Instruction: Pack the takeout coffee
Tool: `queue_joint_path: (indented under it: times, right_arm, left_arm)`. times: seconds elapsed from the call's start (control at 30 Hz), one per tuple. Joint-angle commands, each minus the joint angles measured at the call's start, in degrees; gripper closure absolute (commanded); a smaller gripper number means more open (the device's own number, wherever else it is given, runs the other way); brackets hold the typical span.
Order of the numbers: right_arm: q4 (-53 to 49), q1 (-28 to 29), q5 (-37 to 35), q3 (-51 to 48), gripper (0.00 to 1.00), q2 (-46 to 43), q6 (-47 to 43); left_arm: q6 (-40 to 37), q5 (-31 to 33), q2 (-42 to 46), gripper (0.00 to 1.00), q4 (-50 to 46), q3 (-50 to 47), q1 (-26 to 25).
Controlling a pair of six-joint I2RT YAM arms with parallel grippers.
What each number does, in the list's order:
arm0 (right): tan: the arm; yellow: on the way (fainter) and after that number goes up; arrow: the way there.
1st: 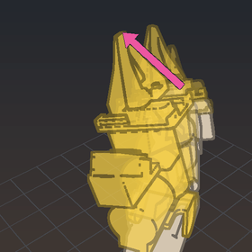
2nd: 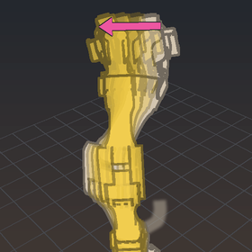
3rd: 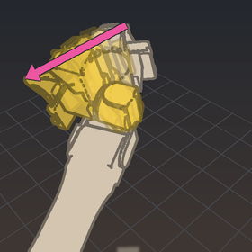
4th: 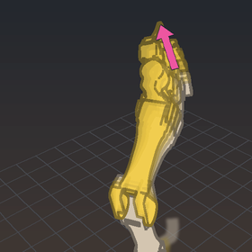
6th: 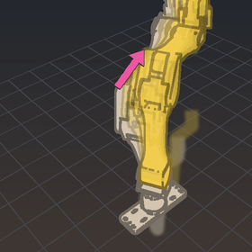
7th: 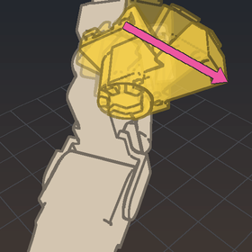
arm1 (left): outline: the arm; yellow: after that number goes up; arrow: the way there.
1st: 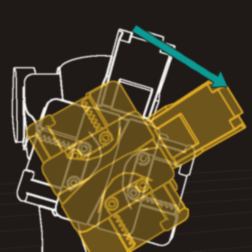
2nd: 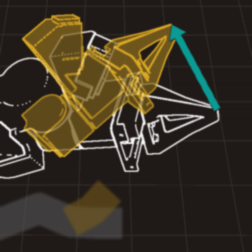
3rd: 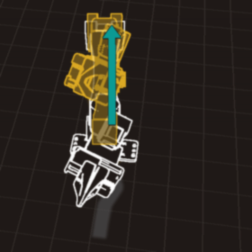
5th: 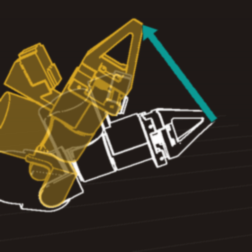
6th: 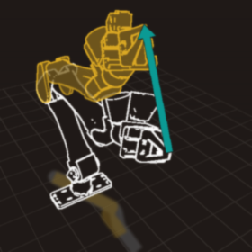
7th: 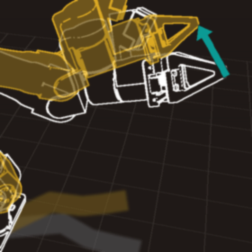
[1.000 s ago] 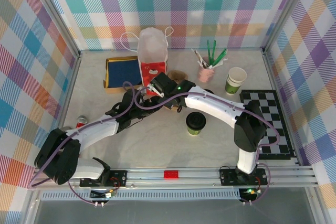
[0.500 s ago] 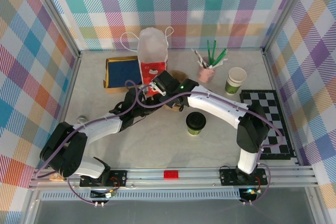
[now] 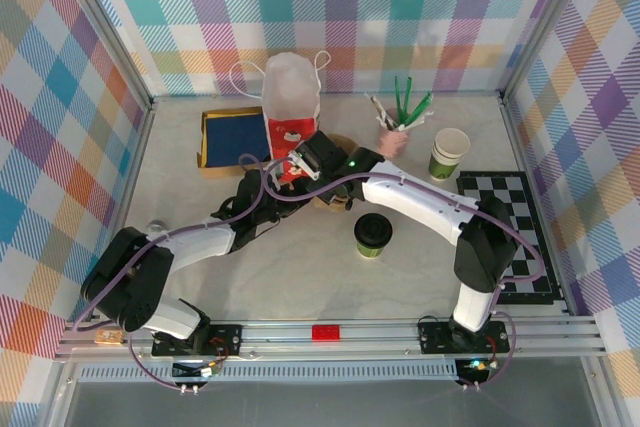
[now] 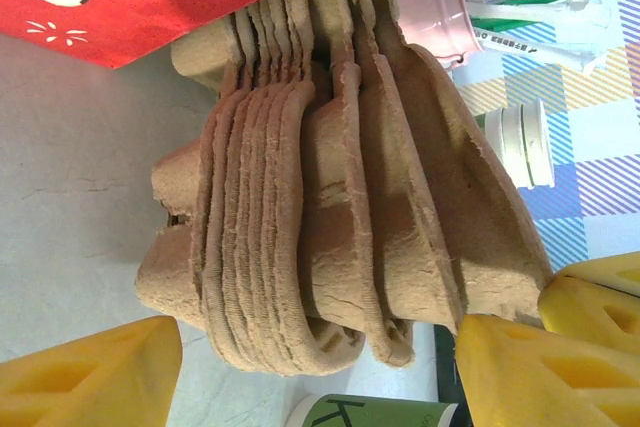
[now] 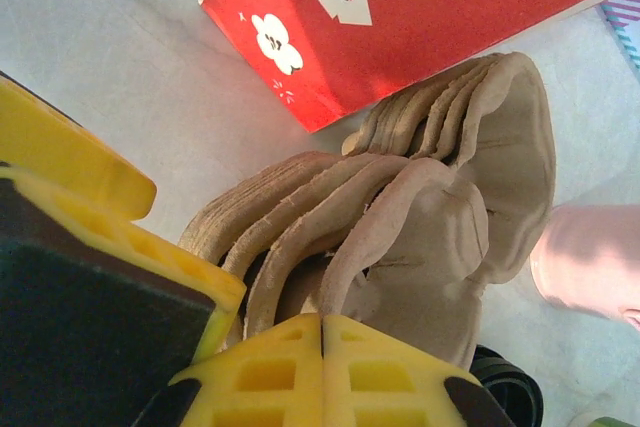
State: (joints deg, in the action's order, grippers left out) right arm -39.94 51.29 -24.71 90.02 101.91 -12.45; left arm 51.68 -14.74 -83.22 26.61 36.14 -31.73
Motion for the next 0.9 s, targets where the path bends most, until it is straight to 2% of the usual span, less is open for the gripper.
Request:
queue_joint_path:
  times: [0.0,0.3,0.87]
  right_arm:
    - [1.1,-0.13,1.72,-0.37,1.0,-2.03,1.2]
    - [1.08,-0.75,2.82,-0.46,1.0,-2.88,1.52]
    - [1.06,-1.44,2.63,-0.69,1.0,-3.19,1.55]
  left_arm:
    - [0.69,-0.73,-0.6,0.27,4.7,-1.09,0.26]
    - [3.72,-3.13,-3.31,0.27,15.51,-4.37,1.14]
    - [5.79,-4.37,-5.82,0.27,21.71,-5.41,1.4]
